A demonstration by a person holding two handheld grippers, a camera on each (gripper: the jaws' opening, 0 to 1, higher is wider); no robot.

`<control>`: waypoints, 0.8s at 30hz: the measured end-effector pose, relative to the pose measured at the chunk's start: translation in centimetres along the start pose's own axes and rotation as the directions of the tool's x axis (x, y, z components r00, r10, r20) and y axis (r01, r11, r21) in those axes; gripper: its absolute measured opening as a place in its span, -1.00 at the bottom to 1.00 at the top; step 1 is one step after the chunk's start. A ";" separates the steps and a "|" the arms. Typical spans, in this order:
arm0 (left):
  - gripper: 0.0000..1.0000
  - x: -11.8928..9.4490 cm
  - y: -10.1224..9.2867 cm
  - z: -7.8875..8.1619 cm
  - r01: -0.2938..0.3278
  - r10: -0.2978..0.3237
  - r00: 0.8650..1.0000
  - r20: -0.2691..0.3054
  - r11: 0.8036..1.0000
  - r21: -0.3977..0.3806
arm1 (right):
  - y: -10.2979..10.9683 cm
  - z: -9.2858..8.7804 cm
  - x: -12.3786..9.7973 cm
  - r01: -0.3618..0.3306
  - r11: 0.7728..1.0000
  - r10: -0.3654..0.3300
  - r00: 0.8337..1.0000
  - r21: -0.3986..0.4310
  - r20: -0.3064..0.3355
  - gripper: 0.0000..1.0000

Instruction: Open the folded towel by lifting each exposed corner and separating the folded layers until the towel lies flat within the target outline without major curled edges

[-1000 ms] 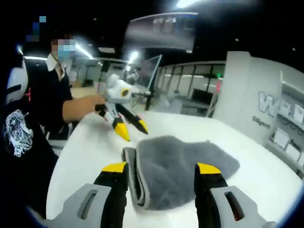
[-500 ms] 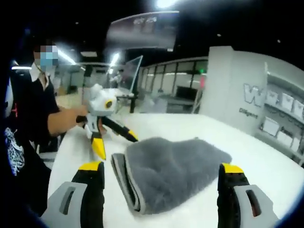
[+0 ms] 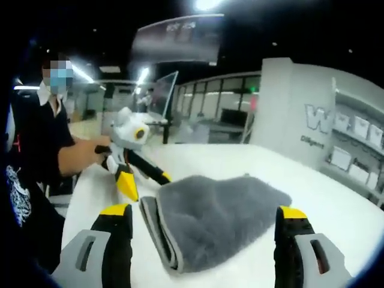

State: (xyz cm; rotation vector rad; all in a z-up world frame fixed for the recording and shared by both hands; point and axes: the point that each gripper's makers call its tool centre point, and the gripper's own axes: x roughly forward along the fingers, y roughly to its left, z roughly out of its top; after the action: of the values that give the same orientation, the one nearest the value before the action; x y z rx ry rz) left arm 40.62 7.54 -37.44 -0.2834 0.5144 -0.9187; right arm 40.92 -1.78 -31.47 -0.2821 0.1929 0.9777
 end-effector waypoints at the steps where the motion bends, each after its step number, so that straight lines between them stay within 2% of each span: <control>1: 0.35 0.0 0.1 0.1 0.001 -0.001 1.000 0.008 1.000 -0.010 | 0.0 0.0 0.0 0.002 1.000 -0.002 1.000 0.002 -0.002 0.96; 6: 0.10 0.0 1.5 0.5 -0.041 0.047 0.998 0.044 0.990 -0.132 | 0.0 0.3 0.1 0.008 1.000 -0.009 1.000 0.010 0.004 0.94; 9: -0.01 0.2 2.2 0.4 -0.078 0.085 0.995 0.044 0.987 -0.138 | 0.2 0.4 0.2 0.009 1.000 -0.009 1.000 0.010 0.002 0.94; 11: -0.18 0.3 2.4 0.2 -0.102 0.107 0.993 0.040 0.988 -0.116 | 0.3 0.5 0.2 0.011 1.000 -0.011 1.000 0.008 0.001 0.94; 13: -0.35 0.3 2.3 0.2 -0.100 0.106 0.994 0.040 0.987 -0.129 | 0.4 0.6 0.2 0.008 1.000 -0.008 1.000 0.006 0.003 0.94; 18: -0.43 0.5 2.1 0.2 -0.081 0.087 0.996 0.035 0.985 -0.154 | 0.4 0.7 0.1 0.012 1.000 -0.012 1.000 0.006 0.004 0.93; 23: -0.63 0.7 2.2 -0.2 -0.088 0.094 0.995 0.028 0.981 -0.173 | 0.5 0.7 0.1 0.014 1.000 -0.014 1.000 0.007 0.003 0.92; 24: -0.68 0.7 2.2 -0.3 -0.080 0.087 0.996 0.028 0.976 -0.203 | 0.6 0.7 0.1 0.012 1.000 -0.012 1.000 0.008 0.003 0.92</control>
State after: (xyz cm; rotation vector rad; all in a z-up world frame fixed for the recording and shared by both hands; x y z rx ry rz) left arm 42.27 8.20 -38.92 -0.4586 0.5830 -0.7788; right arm 40.51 -1.19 -30.96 -0.2737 0.1923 0.9655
